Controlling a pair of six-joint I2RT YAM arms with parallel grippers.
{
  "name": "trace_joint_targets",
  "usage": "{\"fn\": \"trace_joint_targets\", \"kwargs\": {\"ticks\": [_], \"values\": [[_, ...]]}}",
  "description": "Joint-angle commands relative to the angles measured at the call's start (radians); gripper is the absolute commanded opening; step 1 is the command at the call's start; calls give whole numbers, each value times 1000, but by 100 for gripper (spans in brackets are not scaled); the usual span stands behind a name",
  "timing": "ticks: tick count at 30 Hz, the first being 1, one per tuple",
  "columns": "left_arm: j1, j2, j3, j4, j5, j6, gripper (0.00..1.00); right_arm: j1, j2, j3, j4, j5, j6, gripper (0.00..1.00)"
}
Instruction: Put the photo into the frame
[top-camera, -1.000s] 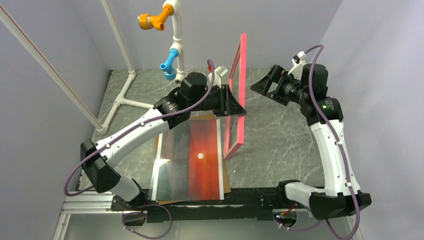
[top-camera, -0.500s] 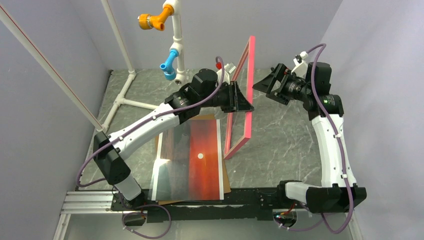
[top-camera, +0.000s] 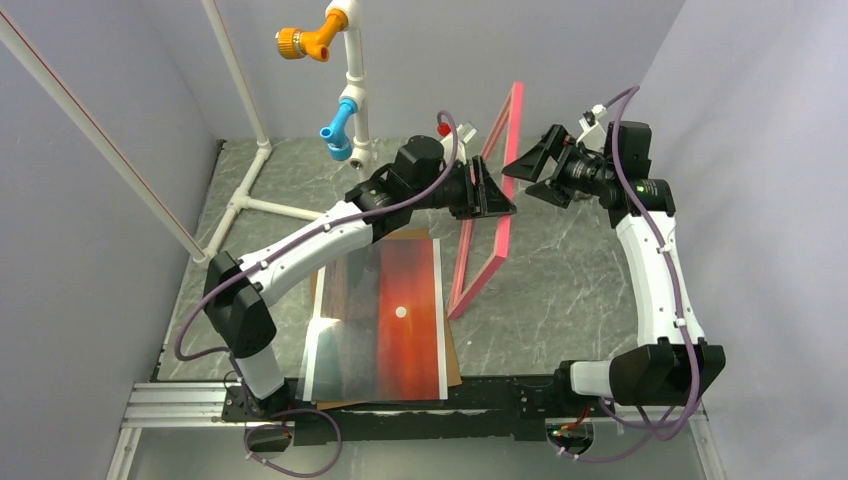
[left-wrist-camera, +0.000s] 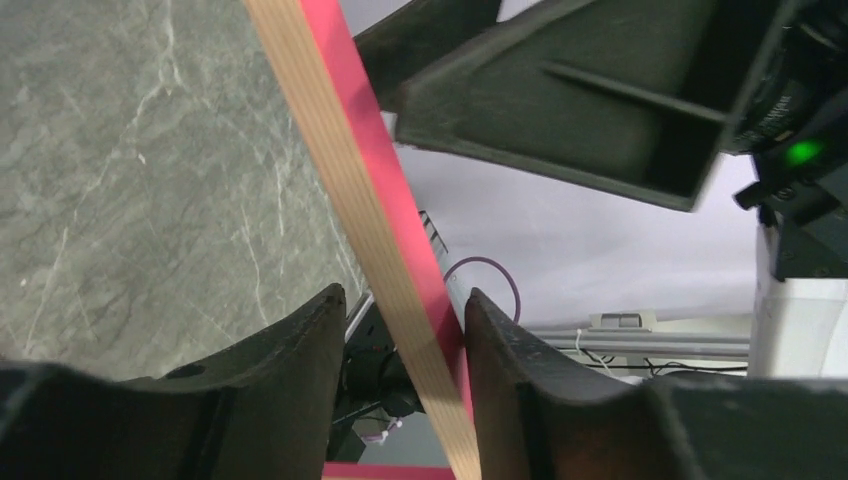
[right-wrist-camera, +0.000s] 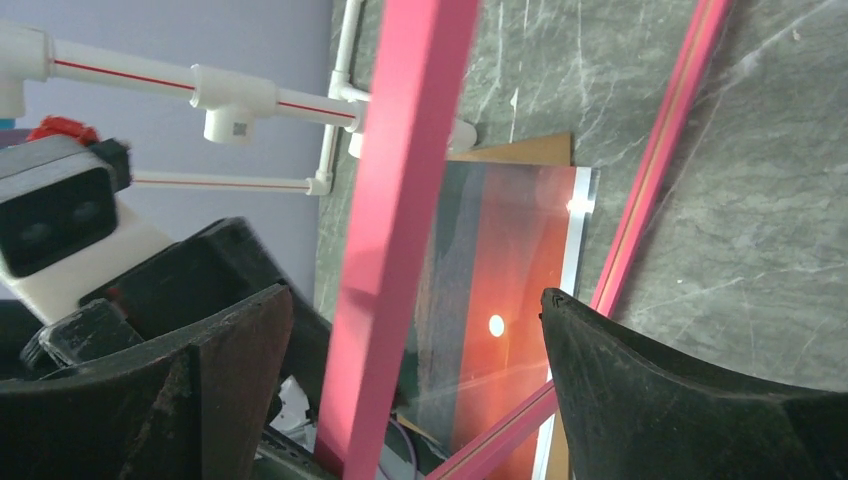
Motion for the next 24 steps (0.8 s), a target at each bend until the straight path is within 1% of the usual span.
{"fn": "trace_joint_targets", "kwargs": {"ticks": [1, 2, 4, 5, 6, 7, 11, 18, 24], "values": [[1, 31, -17, -61, 40, 48, 61, -5, 7, -22, 79, -42, 27, 95], [1, 30, -21, -56, 46, 52, 69, -4, 7, -30, 87, -48, 31, 95], [1, 26, -28, -53, 55, 59, 78, -6, 8, -42, 100, -52, 36, 95], [3, 20, -35, -43, 62, 62, 86, -8, 9, -46, 103, -54, 37, 94], [2, 12, -44, -31, 68, 64, 98, -9, 11, -49, 102, -54, 36, 94], [3, 4, -55, -22, 69, 65, 99, -11, 13, -50, 99, -53, 33, 94], [2, -33, -85, -8, 75, 78, 99, -16, 13, -46, 82, -46, 22, 93], [2, -119, -154, 51, 87, 123, 99, -24, 11, -3, -13, -1, -49, 93], [-4, -107, -142, 91, 124, 120, 99, -26, 7, -10, -8, -20, -43, 91]]}}
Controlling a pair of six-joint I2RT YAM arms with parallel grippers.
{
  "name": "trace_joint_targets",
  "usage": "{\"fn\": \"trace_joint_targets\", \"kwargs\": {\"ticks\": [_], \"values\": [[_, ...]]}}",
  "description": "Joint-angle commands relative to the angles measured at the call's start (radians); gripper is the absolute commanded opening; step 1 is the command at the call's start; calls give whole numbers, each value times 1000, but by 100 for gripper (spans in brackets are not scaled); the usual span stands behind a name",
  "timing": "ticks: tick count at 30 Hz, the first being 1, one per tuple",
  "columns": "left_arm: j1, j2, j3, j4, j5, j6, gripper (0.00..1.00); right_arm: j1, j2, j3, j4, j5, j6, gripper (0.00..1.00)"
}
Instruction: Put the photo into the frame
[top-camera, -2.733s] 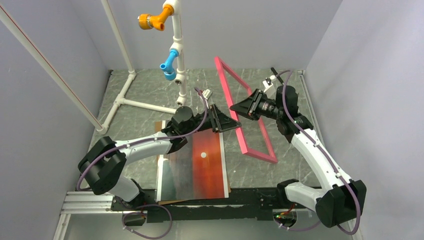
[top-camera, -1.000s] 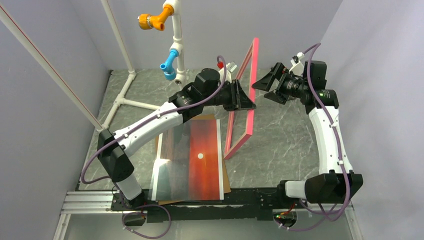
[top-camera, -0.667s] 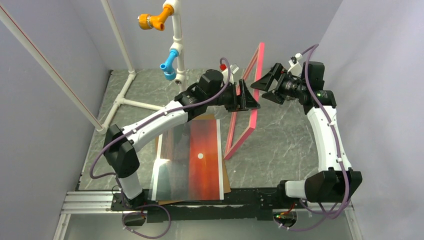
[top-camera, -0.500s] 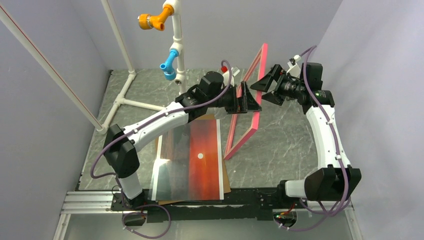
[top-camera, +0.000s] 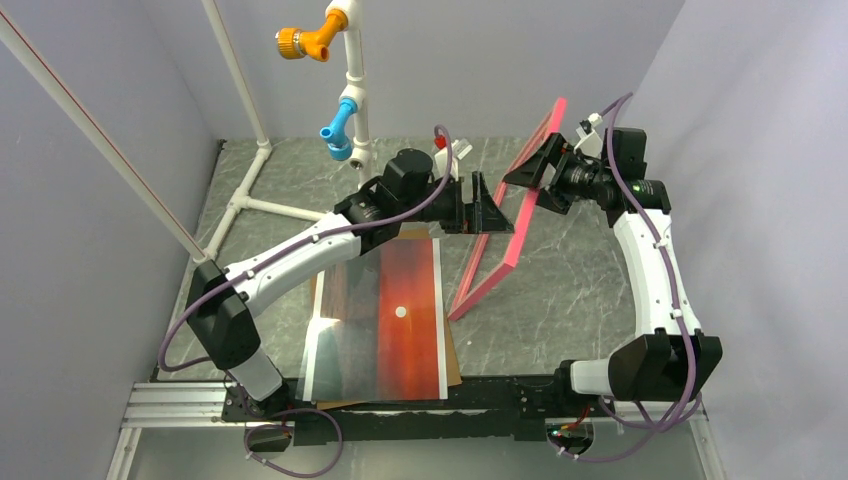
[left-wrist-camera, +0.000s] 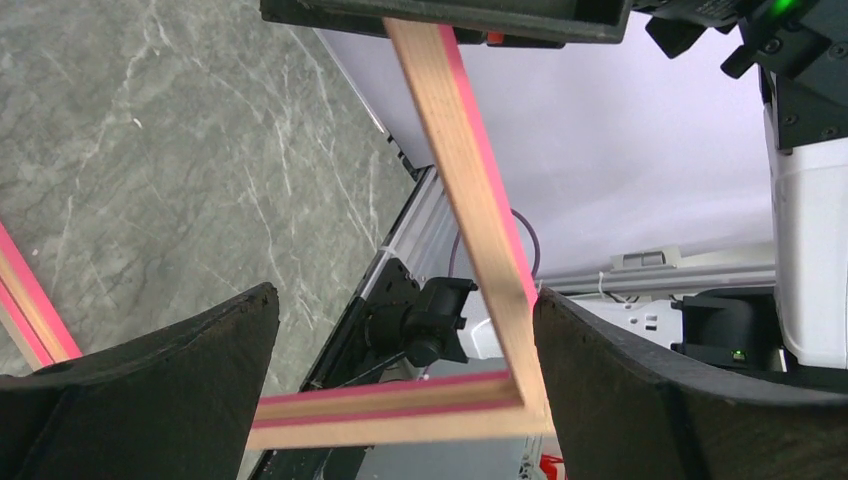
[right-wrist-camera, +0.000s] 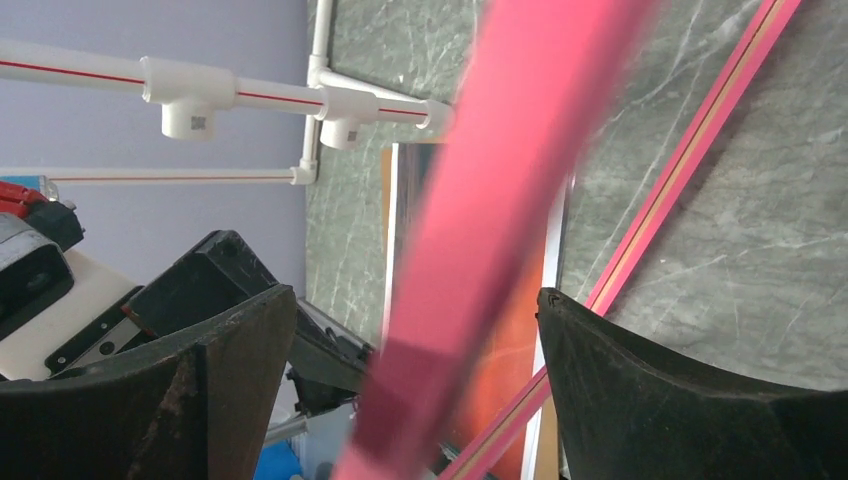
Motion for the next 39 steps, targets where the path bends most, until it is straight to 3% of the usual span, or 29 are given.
{"fn": "trace_joint_targets", "kwargs": {"ticks": [1, 8, 14, 20, 26, 35, 39], "values": [[-10, -15, 12, 57, 60, 27, 99, -7, -14, 41, -7, 2, -18, 91], [-13, -37, 4, 67, 56, 33, 99, -12, 8, 109, -117, 70, -97, 90], [-12, -100, 33, -130, -101, 150, 99, -12, 40, 207, -320, 209, -229, 89], [-11, -160, 28, -270, -249, 222, 99, -12, 18, 204, -374, 298, -264, 82], [-12, -178, 17, -338, -314, 250, 99, -11, 20, 223, -410, 364, -279, 66], [-12, -254, -74, -356, -397, 264, 99, -12, 24, 197, -358, 413, -317, 9], [-12, -294, -127, -372, -430, 277, 99, -12, 49, 176, -329, 386, -331, 3]]}}
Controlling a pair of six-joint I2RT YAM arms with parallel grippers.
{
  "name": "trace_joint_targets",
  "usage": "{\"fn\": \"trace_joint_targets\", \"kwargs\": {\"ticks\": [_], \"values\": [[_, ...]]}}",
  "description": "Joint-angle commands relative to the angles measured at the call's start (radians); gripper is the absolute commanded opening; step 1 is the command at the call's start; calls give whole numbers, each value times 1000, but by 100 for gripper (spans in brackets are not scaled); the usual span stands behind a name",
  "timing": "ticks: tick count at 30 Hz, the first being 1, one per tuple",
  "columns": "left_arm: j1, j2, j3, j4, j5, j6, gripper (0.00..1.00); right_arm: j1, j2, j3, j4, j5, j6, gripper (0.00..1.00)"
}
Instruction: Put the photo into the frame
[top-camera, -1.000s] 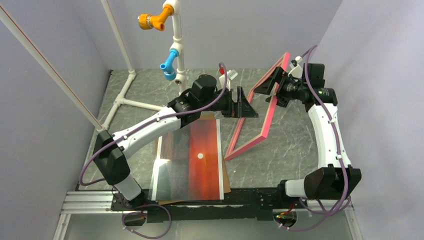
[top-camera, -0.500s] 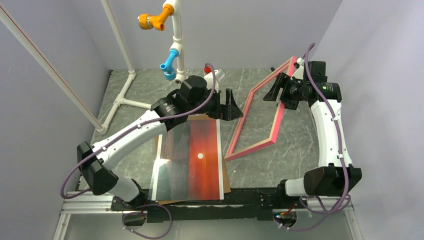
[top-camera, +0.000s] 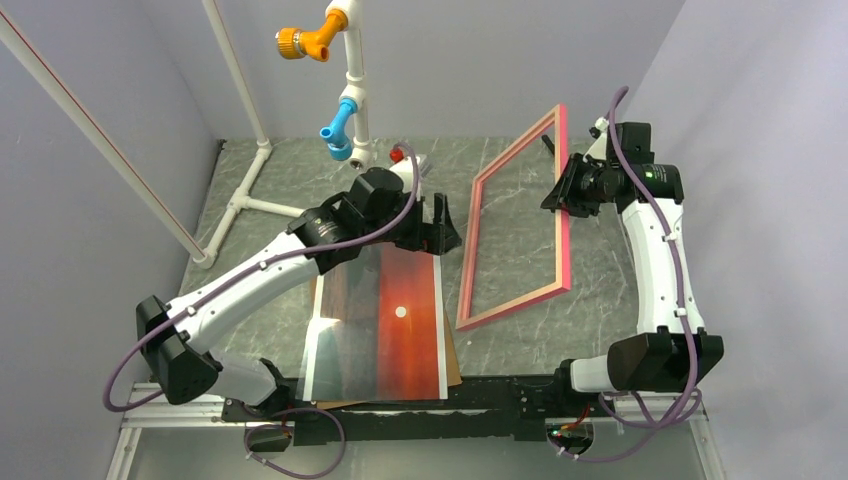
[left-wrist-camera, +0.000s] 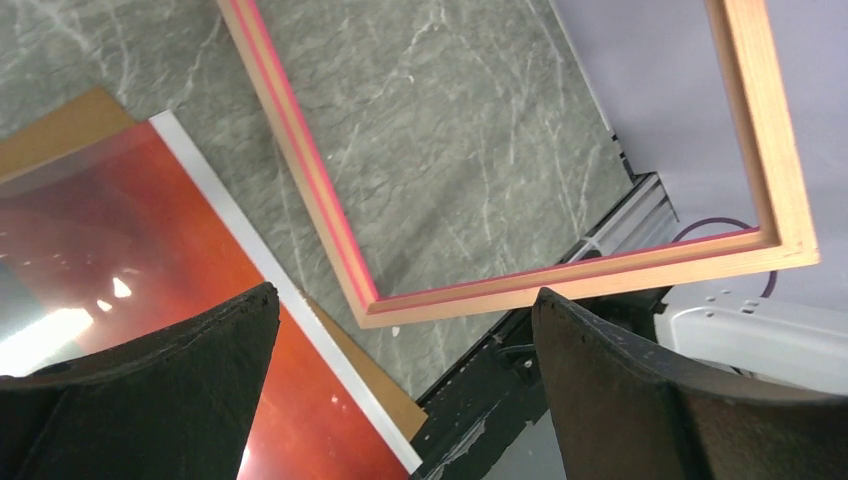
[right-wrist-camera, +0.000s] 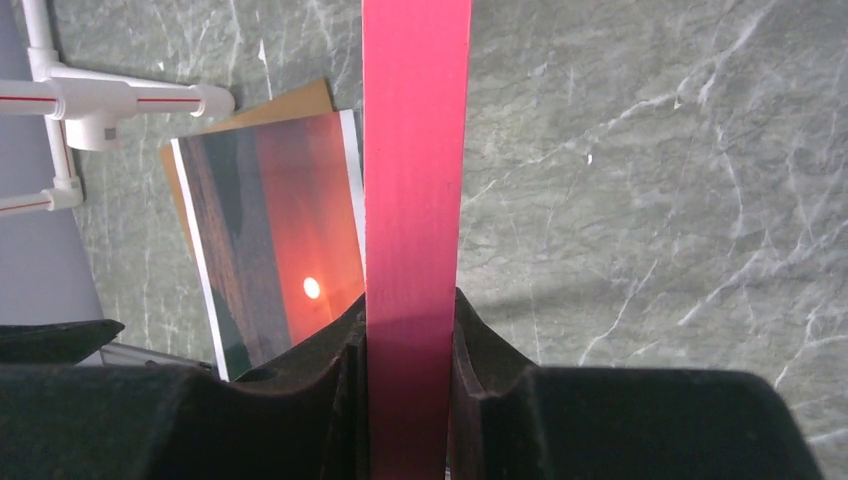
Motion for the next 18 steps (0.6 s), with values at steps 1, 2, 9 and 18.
{"fn": "trace_joint_targets", "kwargs": {"ticks": [1, 2, 9, 18], "values": [[-3, -72, -44, -13, -68, 32, 99, -2, 12, -13, 63, 3, -59, 2], [-4, -79, -56, -16, -74, 33, 99, -3, 21, -15, 69, -6, -62, 2], [-3, -101, -169, 28, -50, 7, 98, -4, 92, -47, 102, 14, -85, 3], [-3, -14, -335, 181, -1, -98, 89, -4, 107, -94, 111, 130, -105, 7]]}}
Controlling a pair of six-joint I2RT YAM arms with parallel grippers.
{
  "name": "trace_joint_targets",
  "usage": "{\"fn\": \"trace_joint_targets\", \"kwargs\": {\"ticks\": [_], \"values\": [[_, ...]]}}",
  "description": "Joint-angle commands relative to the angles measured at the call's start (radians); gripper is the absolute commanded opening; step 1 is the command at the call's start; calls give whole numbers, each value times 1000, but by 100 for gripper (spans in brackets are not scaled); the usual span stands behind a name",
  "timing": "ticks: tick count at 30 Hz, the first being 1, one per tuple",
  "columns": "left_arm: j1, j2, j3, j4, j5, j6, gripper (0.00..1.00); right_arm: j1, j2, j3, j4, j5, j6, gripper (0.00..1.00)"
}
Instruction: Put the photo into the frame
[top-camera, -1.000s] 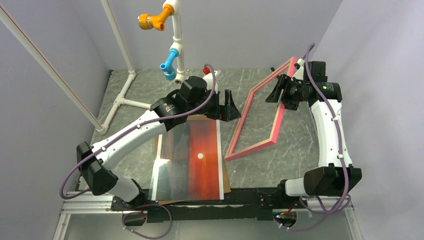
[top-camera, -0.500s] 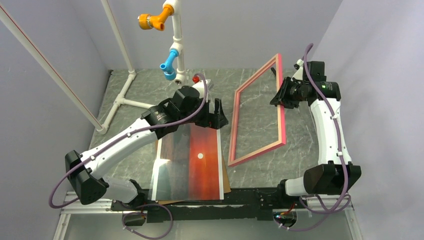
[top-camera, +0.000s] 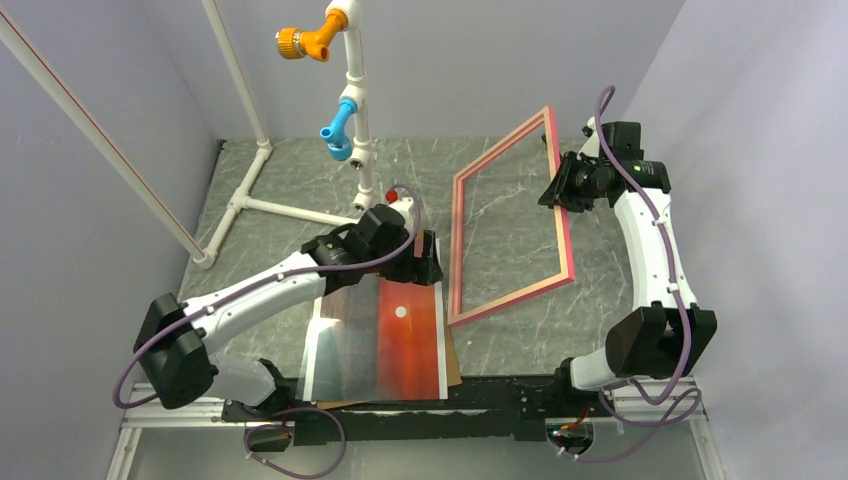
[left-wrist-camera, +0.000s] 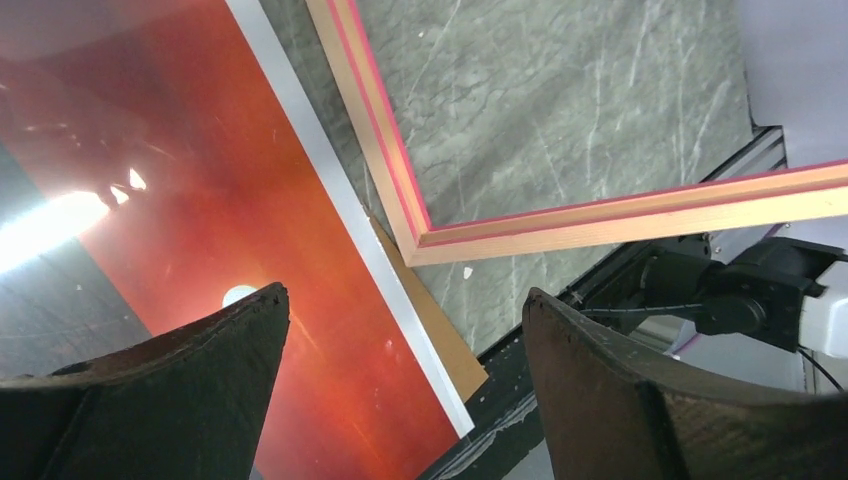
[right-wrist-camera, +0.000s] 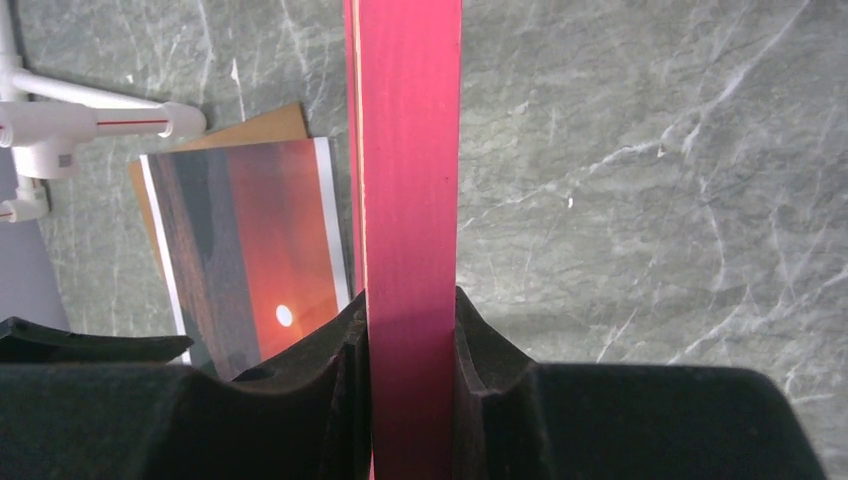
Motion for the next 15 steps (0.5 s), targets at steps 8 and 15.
{"fn": "trace_joint_targets", "kwargs": {"ticks": [8, 15], "values": [[-12, 244, -18, 259, 66, -101, 78, 3, 31, -45, -12, 169, -62, 9], [-16, 398, 57, 304, 31, -150, 57, 3, 24, -49, -13, 166, -63, 9]]}}
